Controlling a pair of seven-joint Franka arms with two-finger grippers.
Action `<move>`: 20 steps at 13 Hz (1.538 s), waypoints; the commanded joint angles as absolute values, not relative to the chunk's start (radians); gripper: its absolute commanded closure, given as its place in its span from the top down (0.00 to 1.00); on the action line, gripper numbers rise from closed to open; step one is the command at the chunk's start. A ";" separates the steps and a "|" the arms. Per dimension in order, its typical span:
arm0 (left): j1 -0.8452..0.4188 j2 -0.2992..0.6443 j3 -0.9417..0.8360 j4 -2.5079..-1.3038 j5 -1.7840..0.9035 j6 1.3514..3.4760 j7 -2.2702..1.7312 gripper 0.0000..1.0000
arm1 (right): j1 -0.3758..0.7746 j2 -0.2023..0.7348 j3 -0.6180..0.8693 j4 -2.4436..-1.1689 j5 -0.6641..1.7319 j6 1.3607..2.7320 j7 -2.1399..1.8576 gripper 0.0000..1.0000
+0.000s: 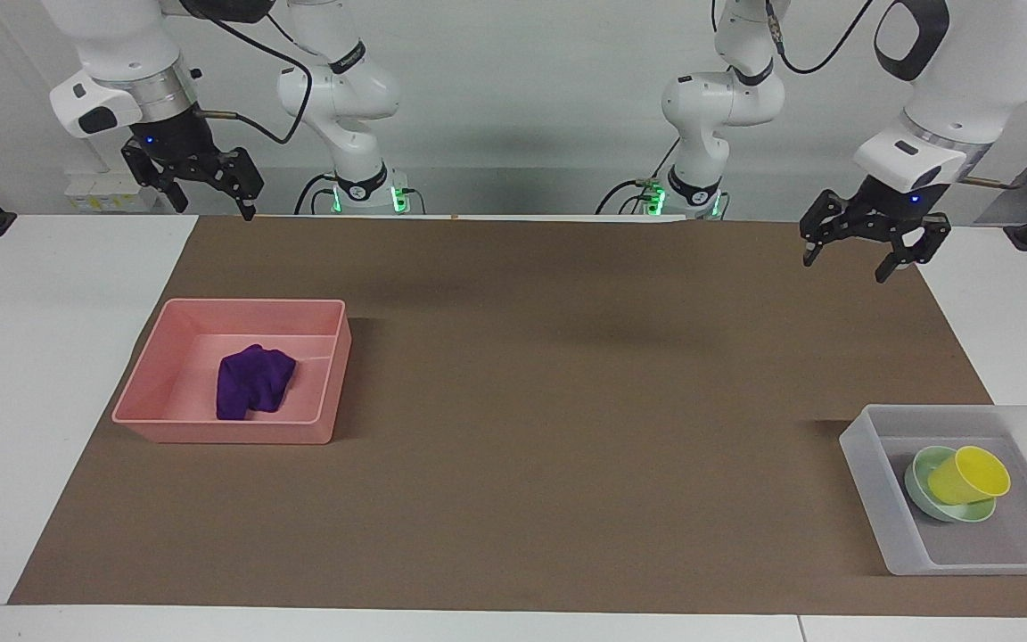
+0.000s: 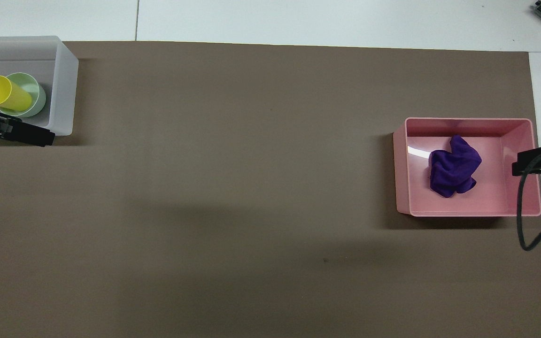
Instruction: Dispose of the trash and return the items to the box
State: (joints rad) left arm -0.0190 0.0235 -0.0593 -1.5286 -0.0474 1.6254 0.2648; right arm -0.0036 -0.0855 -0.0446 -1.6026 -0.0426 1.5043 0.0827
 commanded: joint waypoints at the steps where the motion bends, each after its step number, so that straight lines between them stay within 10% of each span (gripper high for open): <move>1: -0.014 0.013 -0.051 -1.535 -0.032 1.560 0.261 1.00 | -0.015 -0.114 -0.038 -1.631 -0.044 1.503 0.060 1.00; 20: -0.015 -0.026 -0.044 -1.598 -0.029 1.580 0.216 1.00 | -0.015 -0.114 -0.038 -1.631 -0.044 1.503 0.061 1.00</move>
State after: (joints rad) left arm -0.0139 0.0050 -0.0444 -1.5594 -0.0447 1.5575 0.2333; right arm -0.0036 -0.0855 -0.0446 -1.6026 -0.0426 1.5043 0.0827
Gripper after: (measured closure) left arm 0.000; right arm 0.000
